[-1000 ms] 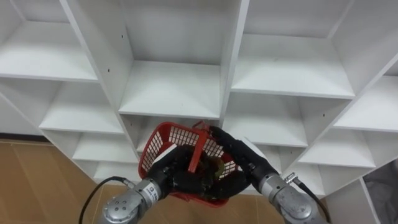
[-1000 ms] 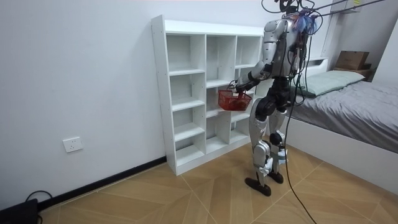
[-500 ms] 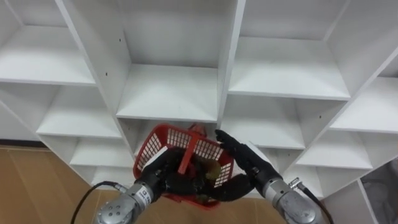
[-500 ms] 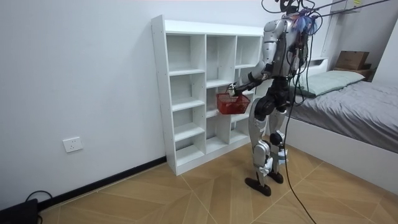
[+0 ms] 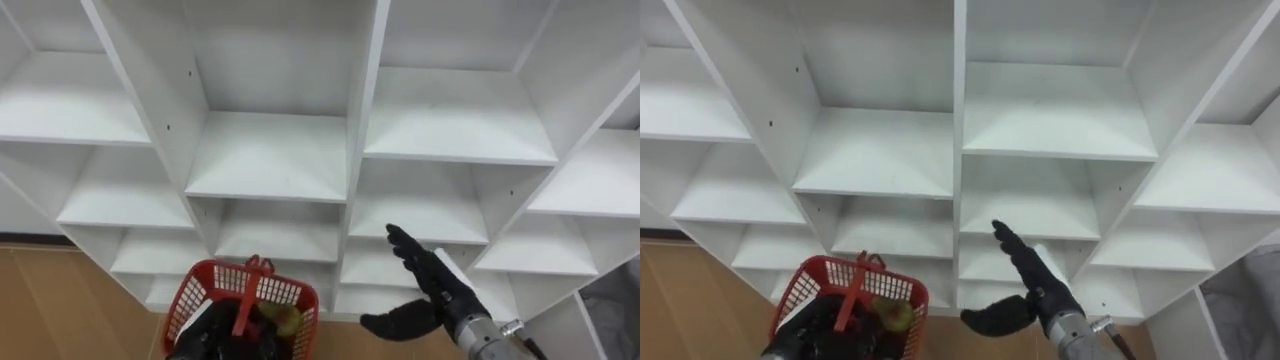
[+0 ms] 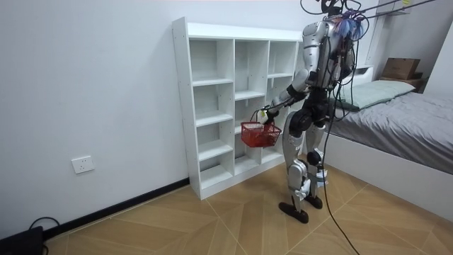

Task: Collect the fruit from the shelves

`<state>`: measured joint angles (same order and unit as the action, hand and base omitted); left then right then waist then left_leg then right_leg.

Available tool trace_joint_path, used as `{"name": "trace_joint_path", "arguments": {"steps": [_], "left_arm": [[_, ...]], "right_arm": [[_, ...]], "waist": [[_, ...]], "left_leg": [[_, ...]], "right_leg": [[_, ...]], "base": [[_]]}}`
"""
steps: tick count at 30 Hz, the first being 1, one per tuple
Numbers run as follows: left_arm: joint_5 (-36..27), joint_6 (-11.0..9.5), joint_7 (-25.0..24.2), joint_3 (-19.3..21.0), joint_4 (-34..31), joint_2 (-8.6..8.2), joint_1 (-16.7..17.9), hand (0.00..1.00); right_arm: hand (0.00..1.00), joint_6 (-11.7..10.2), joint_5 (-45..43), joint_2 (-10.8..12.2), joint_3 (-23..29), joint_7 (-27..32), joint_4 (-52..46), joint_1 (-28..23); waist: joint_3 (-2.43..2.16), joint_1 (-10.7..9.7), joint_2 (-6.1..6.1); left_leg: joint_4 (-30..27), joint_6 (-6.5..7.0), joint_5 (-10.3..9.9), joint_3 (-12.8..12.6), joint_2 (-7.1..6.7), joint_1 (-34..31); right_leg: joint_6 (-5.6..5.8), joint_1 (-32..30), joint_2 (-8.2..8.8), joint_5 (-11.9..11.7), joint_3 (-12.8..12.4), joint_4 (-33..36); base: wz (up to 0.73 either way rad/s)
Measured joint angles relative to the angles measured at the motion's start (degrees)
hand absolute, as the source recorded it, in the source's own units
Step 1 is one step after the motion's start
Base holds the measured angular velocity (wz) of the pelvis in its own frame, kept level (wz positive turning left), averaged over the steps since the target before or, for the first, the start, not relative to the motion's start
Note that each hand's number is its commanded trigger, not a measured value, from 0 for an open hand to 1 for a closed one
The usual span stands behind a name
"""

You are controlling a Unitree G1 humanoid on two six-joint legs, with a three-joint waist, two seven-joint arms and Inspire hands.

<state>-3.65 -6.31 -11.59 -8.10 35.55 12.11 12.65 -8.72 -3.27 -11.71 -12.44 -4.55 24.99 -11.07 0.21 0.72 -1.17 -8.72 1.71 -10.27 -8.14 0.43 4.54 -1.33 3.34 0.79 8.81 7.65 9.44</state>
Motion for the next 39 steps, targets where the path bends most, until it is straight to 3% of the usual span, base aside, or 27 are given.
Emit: {"name": "trace_joint_path", "arguments": {"steps": [8,14,17,22,28,31,33,39], "left_arm": [[1.28,0.02,3.28,3.14,4.03,-0.27,2.19,1.00],[3.91,-0.01,4.68,7.80,7.32,-0.92,3.25,1.00],[4.37,-0.02,5.23,10.30,10.78,-1.78,3.16,1.00],[4.34,0.30,6.04,10.57,14.91,-2.26,3.19,1.00],[4.36,2.11,7.59,11.30,17.23,-2.37,3.03,1.00],[4.35,2.75,8.53,11.28,18.55,-2.45,3.12,1.00],[4.28,3.59,8.80,11.29,19.46,-2.58,2.69,1.00],[4.27,4.42,8.87,11.74,21.89,-3.21,1.77,1.00]], "right_arm": [[0.00,-0.01,1.00,0.43,4.83,4.43,10.13,-2.56],[0.00,-0.53,0.46,0.61,10.56,7.68,18.36,-3.92],[0.00,-0.63,0.63,0.67,11.62,8.93,22.43,-4.26],[0.00,-0.35,0.66,0.87,11.57,9.10,28.69,-4.06],[0.00,1.43,1.12,0.88,11.52,6.77,38.61,-1.43],[0.00,3.42,0.85,0.87,11.19,6.01,40.87,-1.16],[0.00,4.64,0.40,0.88,11.20,4.92,42.31,-0.34],[0.00,5.14,-0.01,1.26,11.47,4.10,42.43,-0.13]], "waist": [[-0.06,-0.51,0.12],[-0.10,-0.69,0.22],[-0.14,-0.47,0.33],[-0.20,-0.63,0.29],[-0.28,-0.58,-0.10],[0.05,-0.40,-0.26],[0.01,-0.30,0.02],[0.04,-0.21,0.53]], "left_leg": [[0.12,-0.01,-0.05,0.48,-0.15,0.07],[0.21,-0.01,-0.49,0.48,-0.13,0.22],[0.20,-0.09,-0.80,0.40,-0.07,0.43],[0.26,-0.12,-0.97,0.42,-0.06,0.61],[0.15,-0.08,-1.03,0.74,-0.23,1.25],[0.13,-0.01,-1.14,0.75,-0.26,2.05],[0.02,0.03,-1.25,0.76,-0.27,2.13],[0.07,-0.01,-1.27,0.74,-0.23,2.51]], "right_leg": [[0.08,0.59,0.07,0.24,0.45,-0.74],[0.14,1.45,-0.02,0.28,0.48,-1.51],[0.18,1.29,-0.15,0.31,0.28,-1.73],[0.24,1.54,-0.14,0.40,0.28,-1.75],[0.34,2.85,-0.04,0.66,0.44,-1.70],[0.40,3.20,-0.01,0.80,0.38,-1.63],[0.45,3.18,0.02,0.97,0.35,-1.57],[0.39,3.54,-0.09,0.91,0.26,-1.56]], "base": [[0.04],[0.00],[-0.03],[-0.01],[0.02],[0.00],[0.00],[0.00]]}}
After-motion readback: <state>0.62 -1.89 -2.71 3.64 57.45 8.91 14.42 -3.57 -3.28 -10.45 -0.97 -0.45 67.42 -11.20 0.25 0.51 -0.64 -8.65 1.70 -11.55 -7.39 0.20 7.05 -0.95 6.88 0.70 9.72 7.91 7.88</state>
